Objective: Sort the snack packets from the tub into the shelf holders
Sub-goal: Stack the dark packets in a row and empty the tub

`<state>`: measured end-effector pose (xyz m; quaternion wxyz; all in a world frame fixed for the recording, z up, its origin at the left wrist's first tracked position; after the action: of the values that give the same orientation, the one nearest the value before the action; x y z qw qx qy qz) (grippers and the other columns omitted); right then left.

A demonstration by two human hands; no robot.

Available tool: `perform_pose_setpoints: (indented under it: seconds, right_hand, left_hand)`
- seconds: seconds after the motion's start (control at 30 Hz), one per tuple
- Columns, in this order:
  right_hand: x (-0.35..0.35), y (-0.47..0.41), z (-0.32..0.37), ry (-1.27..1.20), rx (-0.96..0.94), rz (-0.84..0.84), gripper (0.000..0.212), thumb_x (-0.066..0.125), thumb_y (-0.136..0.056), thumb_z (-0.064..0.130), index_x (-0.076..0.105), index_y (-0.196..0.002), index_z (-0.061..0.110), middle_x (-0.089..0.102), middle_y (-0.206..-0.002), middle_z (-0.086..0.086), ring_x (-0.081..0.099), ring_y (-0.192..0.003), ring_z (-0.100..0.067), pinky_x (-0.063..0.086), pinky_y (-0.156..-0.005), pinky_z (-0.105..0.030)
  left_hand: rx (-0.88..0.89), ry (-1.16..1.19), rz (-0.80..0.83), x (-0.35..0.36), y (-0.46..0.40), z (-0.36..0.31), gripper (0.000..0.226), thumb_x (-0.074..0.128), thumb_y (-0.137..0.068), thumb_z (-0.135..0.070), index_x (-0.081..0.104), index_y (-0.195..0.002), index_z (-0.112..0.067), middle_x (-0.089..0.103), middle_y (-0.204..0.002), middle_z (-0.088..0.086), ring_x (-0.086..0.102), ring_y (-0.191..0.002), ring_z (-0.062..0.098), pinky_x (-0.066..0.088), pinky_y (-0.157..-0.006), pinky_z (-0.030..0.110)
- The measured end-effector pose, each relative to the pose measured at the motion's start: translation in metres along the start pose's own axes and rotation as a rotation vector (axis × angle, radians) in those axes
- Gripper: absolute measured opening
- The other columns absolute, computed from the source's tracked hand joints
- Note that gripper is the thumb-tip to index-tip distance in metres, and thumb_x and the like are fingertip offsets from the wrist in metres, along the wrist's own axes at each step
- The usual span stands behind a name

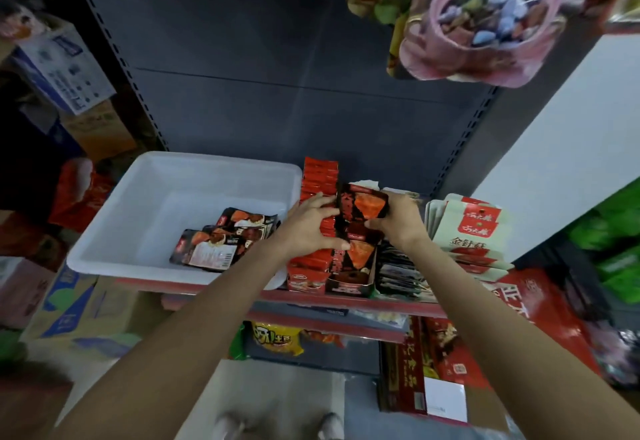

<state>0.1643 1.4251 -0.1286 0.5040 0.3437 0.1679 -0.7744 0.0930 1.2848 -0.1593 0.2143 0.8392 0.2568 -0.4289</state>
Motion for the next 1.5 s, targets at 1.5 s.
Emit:
perform_pose_setpoints:
  seconds: [1.5]
  right_hand:
    - [0.192,-0.019,0.137,0.419,-0.372,0.383,0.043,0.056,-0.091,0.018,0.047,-0.132,0.01,0.052,-0.126,-0.015,0.052,-0.116,-0.03,0.045,-0.093,-0.035]
  left_hand:
    - [-0.652,0.0,0.121,-0.027,0.086,0.233,0.072,0.075,-0.073,-0.047,0.049,-0.133,-0.019,0.051,-0.13,0.008,0.049,-0.118,0.03,0.043,-0.098,0.034]
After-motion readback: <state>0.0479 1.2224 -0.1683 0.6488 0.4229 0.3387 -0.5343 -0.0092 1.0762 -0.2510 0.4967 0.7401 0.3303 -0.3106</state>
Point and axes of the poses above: each hand's wrist, its own y-axis away from the middle knuckle, its own x-axis out of the palm, z = x × y, the point moved 6 cm from there along -y, towards the middle knuckle
